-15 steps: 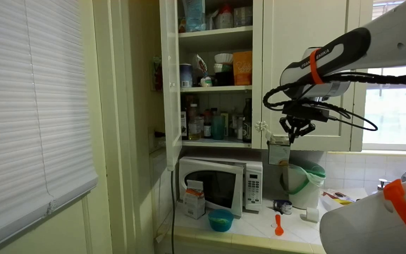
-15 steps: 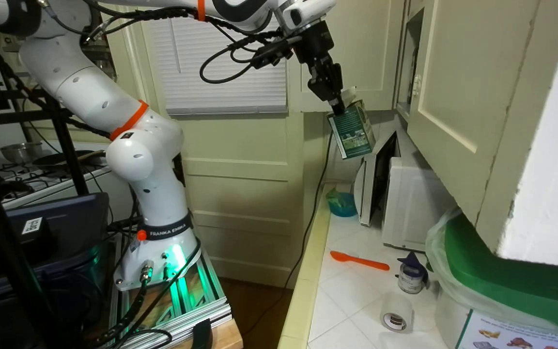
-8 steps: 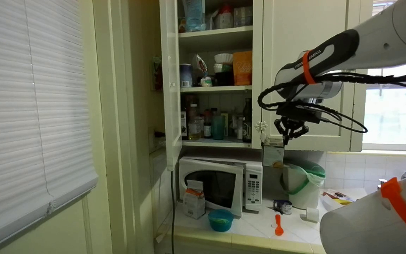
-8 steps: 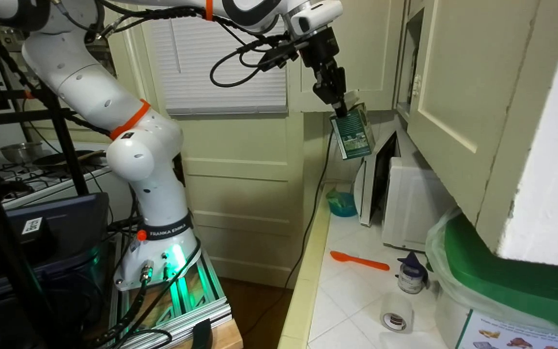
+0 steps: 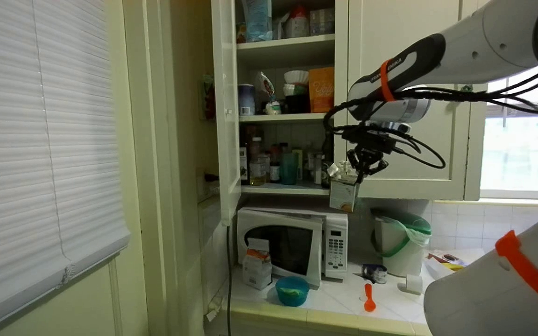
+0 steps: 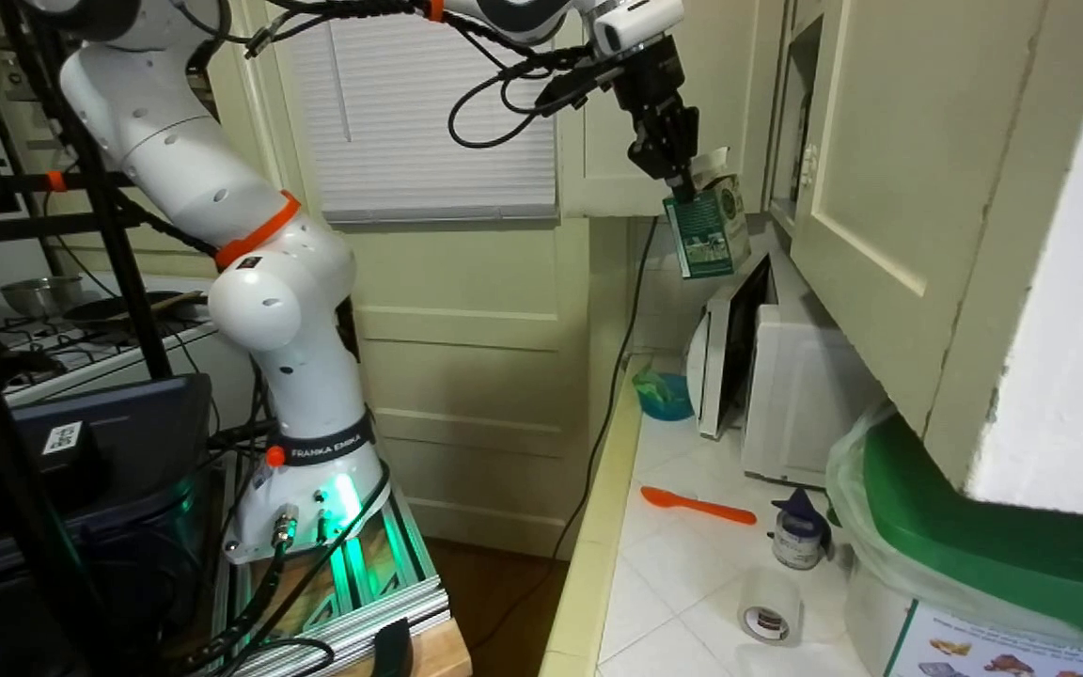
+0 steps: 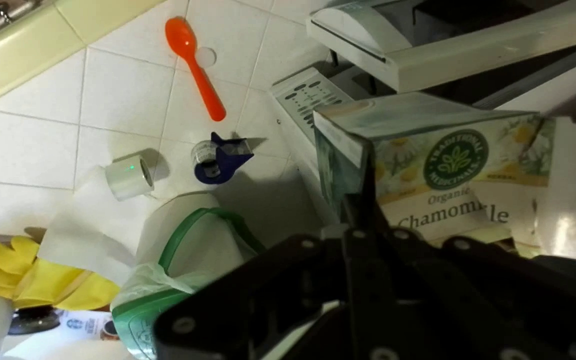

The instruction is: Pick up the green box and put it inside the bottom shelf of the cabinet

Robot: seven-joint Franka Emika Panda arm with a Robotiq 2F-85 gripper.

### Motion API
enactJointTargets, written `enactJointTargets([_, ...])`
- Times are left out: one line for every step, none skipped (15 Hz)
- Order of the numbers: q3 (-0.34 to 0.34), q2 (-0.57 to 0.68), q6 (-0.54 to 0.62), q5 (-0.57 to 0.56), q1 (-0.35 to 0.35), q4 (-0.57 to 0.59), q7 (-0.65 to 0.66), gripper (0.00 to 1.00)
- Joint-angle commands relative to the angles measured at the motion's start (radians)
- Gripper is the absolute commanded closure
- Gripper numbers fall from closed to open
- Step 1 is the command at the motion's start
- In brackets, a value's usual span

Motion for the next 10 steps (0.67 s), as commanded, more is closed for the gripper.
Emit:
enactJointTargets([0.004, 0.044, -0.065, 0.073, 0.030, 0.071, 0.152, 1.00])
enactJointTargets([0.001, 0.050, -0.069, 0.094, 0.040, 0.080, 0.191, 1.00])
enactJointTargets([-0.001, 0.052, -0.062, 0.111, 0.046, 0.087, 0.233, 1.00])
enactJointTargets([-0.002, 0.055, -0.054, 0.127, 0.049, 0.094, 0.278, 1.00])
enactJointTargets([-0.001, 0.057, -0.042, 0.138, 0.051, 0.099, 0.324, 1.00])
enactJointTargets([0.001, 0.061, -0.033, 0.145, 0.051, 0.108, 0.369, 1.00])
enactJointTargets([0.003, 0.070, -0.020, 0.148, 0.052, 0.118, 0.412, 1.00])
enactJointTargets([0.003, 0.076, -0.014, 0.150, 0.054, 0.128, 0.448, 1.00])
enactJointTargets([0.004, 0.083, -0.005, 0.151, 0.056, 0.139, 0.487, 1.00])
enactJointTargets([0.005, 0.088, 0.006, 0.151, 0.058, 0.148, 0.522, 1.00])
